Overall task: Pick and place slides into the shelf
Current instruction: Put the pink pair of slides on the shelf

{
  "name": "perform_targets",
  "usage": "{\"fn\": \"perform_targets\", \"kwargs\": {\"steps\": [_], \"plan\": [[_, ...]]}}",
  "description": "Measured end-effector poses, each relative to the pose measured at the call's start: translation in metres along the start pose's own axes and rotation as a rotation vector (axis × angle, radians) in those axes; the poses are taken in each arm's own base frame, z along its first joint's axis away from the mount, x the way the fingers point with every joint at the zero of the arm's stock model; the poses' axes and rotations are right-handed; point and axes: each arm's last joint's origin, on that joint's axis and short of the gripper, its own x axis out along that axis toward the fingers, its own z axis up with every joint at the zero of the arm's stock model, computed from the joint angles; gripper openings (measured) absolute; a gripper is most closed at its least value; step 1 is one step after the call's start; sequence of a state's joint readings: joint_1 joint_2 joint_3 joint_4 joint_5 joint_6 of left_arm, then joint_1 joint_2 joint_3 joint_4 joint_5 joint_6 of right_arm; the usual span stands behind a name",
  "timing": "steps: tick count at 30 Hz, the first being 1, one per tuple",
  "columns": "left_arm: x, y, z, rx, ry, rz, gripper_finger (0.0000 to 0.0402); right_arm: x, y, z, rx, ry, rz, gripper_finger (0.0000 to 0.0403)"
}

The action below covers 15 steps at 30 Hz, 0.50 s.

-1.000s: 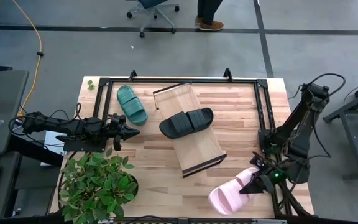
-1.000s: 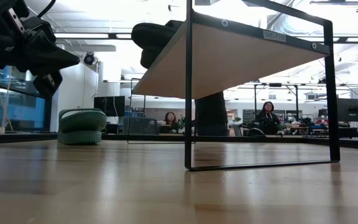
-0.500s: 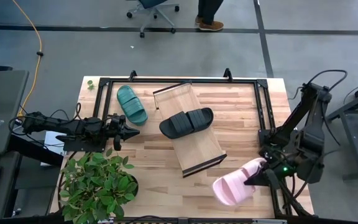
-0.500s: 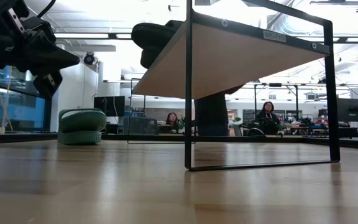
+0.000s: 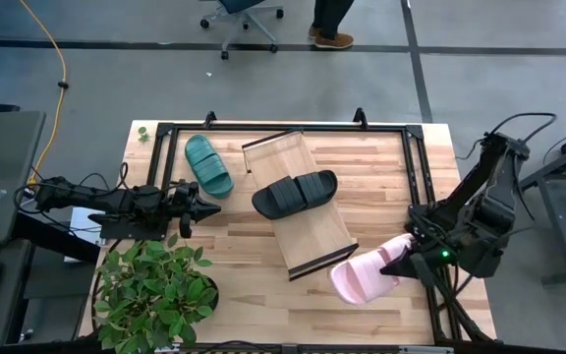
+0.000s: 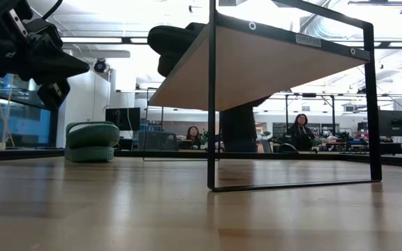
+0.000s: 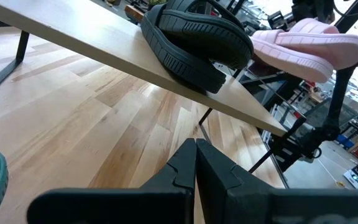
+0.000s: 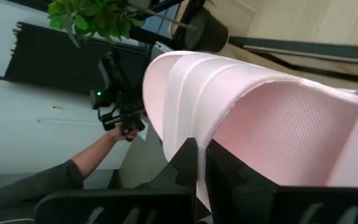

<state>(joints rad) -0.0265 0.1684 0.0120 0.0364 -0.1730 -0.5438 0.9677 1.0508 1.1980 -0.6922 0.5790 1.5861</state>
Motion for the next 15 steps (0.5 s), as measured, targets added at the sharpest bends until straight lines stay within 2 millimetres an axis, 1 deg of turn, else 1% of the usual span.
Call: {"fn": "perform_targets", "kwargs": {"steps": [5, 15], "plan": [[0.000, 0.000, 0.000, 0.000, 0.000, 0.000, 0.0001, 0.006, -0.001, 0.011, -0.023, 0.000, -0.017, 0.0000], [0.000, 0.000, 0.000, 0.000, 0.000, 0.000, 0.0001, 0.010, -0.004, 0.038, -0.067, -0.012, -0.037, 0.0000]]}}
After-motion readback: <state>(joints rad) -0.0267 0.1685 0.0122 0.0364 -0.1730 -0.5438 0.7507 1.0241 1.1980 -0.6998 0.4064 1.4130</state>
